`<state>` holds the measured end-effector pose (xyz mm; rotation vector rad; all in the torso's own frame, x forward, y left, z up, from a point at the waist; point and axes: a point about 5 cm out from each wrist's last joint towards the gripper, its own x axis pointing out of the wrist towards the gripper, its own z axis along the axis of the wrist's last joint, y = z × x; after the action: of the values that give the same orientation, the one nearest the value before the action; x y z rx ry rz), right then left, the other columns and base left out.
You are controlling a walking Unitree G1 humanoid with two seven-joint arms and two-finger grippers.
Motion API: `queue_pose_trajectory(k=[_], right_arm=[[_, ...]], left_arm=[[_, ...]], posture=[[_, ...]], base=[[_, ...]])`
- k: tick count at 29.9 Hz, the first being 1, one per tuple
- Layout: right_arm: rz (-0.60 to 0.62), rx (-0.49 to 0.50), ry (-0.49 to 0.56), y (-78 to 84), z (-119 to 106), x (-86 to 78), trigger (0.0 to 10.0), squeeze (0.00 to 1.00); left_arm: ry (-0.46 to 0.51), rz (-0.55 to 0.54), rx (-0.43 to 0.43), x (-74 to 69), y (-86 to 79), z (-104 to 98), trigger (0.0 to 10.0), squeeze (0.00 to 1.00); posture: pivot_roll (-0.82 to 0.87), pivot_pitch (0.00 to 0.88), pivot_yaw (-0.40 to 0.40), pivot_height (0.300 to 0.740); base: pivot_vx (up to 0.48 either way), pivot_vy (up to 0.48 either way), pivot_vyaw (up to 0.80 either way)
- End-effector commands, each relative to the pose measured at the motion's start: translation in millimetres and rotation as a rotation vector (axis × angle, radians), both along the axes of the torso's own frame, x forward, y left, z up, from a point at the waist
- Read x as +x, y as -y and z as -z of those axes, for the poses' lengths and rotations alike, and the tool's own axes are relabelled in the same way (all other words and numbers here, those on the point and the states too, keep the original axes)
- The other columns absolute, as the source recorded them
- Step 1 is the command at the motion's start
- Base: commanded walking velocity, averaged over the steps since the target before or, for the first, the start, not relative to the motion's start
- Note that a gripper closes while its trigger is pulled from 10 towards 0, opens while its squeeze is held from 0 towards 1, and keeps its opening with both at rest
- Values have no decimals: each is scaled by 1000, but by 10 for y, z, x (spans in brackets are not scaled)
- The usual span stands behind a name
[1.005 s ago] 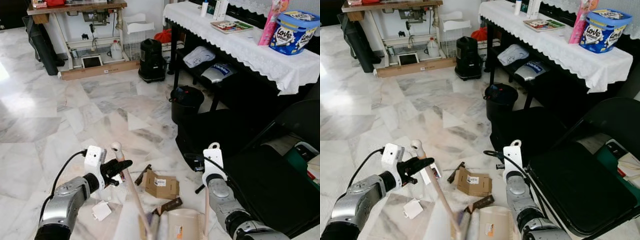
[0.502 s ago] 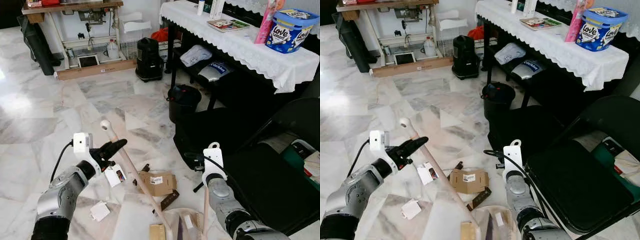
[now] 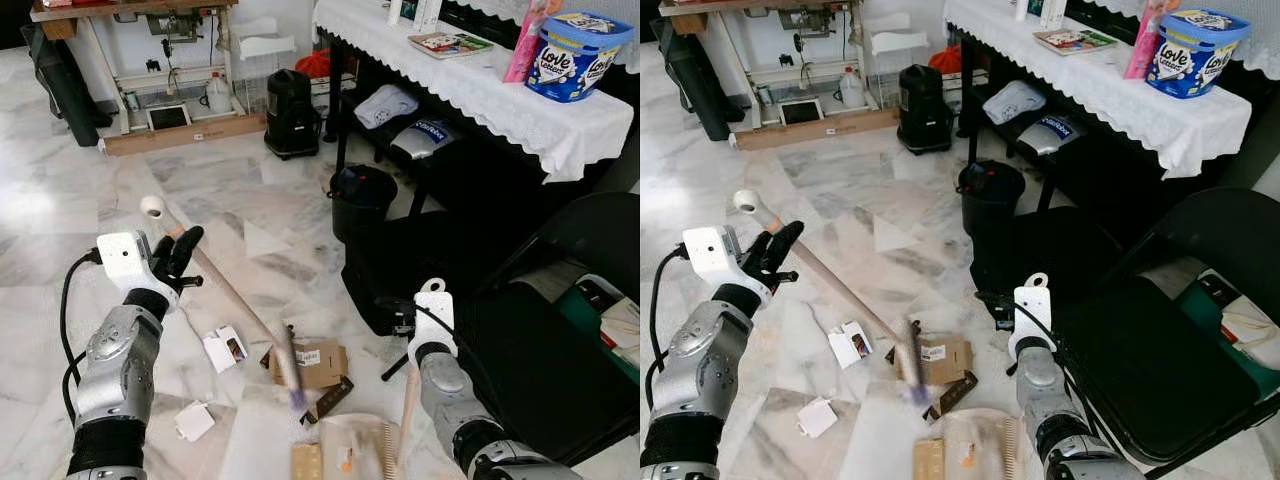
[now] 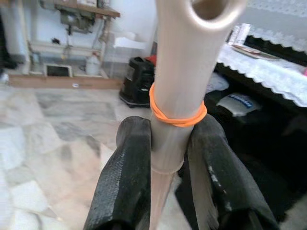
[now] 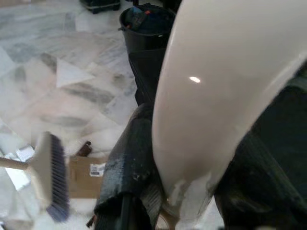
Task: Sweep floor
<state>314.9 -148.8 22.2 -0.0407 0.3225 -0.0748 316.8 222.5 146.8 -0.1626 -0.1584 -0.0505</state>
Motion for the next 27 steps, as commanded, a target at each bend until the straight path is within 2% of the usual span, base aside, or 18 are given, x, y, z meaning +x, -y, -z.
queue_pose_trajectory(k=[1, 5, 8, 15, 27], right_arm=[[6, 55, 84, -27, -123, 65, 10000, 0], [10, 73, 149, -13, -231, 119, 10000, 0], [11, 77, 168, -10, -260, 130, 10000, 0], [17, 92, 214, 20, -312, 132, 10000, 0], [-4, 177, 344, 6, -507, 166, 10000, 0]], left_arm=[[12, -7, 25, 3, 51, 20, 10000, 0], [3, -14, 74, 0, 113, 94, 10000, 0], [2, -18, 60, 0, 124, 116, 10000, 0], [4, -25, 86, -13, 188, 192, 10000, 0], [49, -69, 136, -64, 214, 191, 10000, 0]], posture=[[70, 0, -35, 740], [69, 0, -38, 740], [69, 0, -38, 740], [61, 0, -40, 740], [65, 0, -41, 740]], base=[[0, 0, 0], [0, 0, 0], [0, 0, 0], [0, 0, 0], [0, 0, 0]])
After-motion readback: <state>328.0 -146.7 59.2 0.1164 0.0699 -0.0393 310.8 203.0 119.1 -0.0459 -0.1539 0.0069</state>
